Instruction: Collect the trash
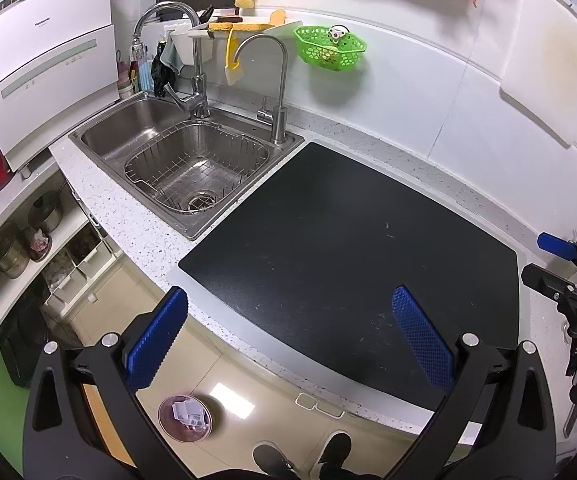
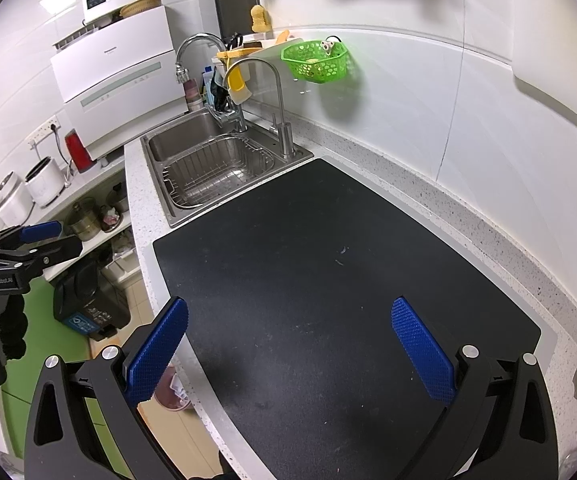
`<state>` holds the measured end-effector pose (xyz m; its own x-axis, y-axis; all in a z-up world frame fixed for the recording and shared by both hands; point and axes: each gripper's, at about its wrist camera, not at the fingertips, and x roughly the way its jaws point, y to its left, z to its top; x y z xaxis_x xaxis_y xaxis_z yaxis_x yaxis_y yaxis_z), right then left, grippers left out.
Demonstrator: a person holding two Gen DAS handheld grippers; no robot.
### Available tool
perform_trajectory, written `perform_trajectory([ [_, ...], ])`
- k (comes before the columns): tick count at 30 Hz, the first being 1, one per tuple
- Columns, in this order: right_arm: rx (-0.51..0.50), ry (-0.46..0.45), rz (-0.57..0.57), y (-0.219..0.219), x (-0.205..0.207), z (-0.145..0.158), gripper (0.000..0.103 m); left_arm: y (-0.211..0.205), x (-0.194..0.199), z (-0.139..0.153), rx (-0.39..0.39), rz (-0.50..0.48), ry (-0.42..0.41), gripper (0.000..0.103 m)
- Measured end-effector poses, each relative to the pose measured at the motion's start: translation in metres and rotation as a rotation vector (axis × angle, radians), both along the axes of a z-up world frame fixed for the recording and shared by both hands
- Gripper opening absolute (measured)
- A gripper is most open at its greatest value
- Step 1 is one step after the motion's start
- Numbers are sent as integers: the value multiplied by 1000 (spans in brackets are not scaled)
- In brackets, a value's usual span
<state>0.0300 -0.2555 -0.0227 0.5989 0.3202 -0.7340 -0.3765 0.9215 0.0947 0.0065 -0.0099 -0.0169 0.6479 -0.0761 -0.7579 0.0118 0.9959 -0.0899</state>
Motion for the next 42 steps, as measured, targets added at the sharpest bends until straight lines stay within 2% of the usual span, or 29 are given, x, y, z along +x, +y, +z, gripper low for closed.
perform_trajectory([
  [42,-6,4,2,-2,1,1,98,0,1,2,-7,-2,-2,100],
])
